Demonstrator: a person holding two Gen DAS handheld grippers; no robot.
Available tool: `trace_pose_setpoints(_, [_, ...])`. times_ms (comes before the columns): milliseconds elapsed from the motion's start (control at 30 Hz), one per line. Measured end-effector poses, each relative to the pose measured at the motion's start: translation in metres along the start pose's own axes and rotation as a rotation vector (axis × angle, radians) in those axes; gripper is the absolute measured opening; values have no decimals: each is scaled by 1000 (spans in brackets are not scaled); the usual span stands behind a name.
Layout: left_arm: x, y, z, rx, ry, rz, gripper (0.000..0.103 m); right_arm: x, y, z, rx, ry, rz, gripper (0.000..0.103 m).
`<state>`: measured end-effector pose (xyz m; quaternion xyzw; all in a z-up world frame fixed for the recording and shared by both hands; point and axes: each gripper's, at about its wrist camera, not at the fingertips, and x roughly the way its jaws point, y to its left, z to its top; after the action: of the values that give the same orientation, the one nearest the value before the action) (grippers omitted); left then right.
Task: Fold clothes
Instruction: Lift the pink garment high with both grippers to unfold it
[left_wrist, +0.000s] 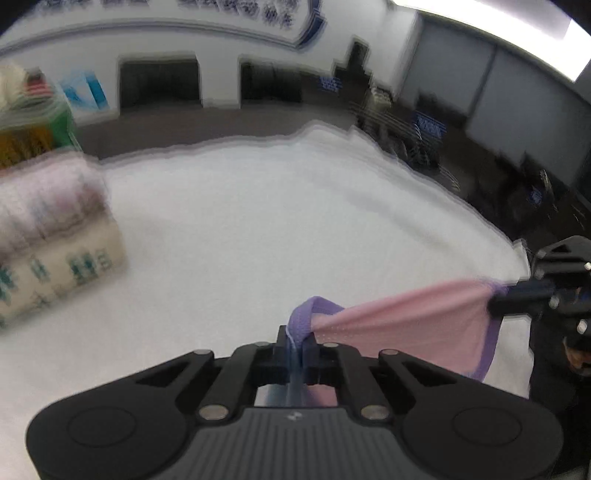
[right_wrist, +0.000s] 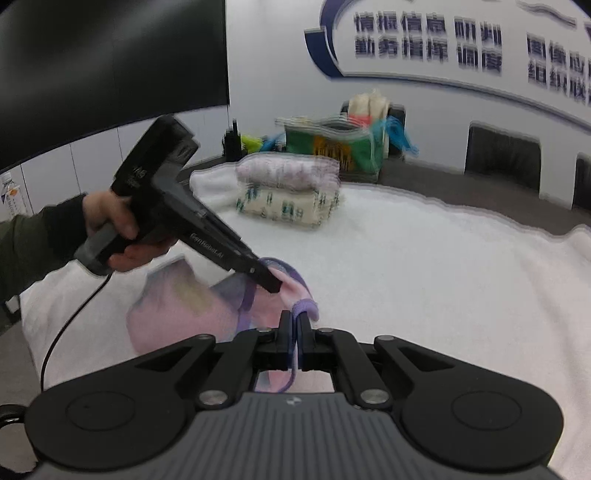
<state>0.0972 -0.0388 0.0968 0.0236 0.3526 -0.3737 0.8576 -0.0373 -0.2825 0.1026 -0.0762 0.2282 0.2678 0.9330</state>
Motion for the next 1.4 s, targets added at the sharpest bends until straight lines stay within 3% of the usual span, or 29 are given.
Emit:
trace_pose_setpoints(133, [-111,-37,48,6,-304,77,3,-50,8,70,-111,-227,-150,1])
trace_pose_setpoints(233, [-205,-82,61,58,-528,82,3,-108,33,124,-185,-429,-216,1])
trace_pose_setpoints(367, [-300,-142,48,135,-730,140,3,-190,92,160,-351,-615,-198,1])
trace_pose_setpoints(500, [-361,-175,30,142,-851,168,3,-243,139,177,-456,-707,-179,1])
trace_pose_setpoints(567, [-378,-185,24,137,-877,176,3,-253,145,185,-451,-705,-159,1])
trace_pose_setpoints(667, [-375,-187,20,115,-843,215,3,-259,148,196,-427,-682,-121,1])
trace_pose_setpoints(833, [-305,-137,22,-31,-713,314,3,-173,122,197,-376,-491,-129,1])
trace_pose_setpoints(900, [-273,-119,19,-62,-705,360,3,-128,105,193,-329,-407,-128,1])
trace_pose_setpoints(967, [-252,-111,9,-104,-748,401,3,-89,93,184,-302,-346,-156,1])
trace_pose_setpoints(1067, [-257,-112,-7,-163,-844,377,3,-67,90,174,-294,-321,-171,1])
trace_pose_setpoints(1267, [-314,-145,-13,-95,-1045,245,3,-115,125,181,-355,-447,-218,1])
trace_pose_setpoints(1400, [-371,-170,-22,-34,-1118,217,3,-164,156,188,-416,-532,-149,1])
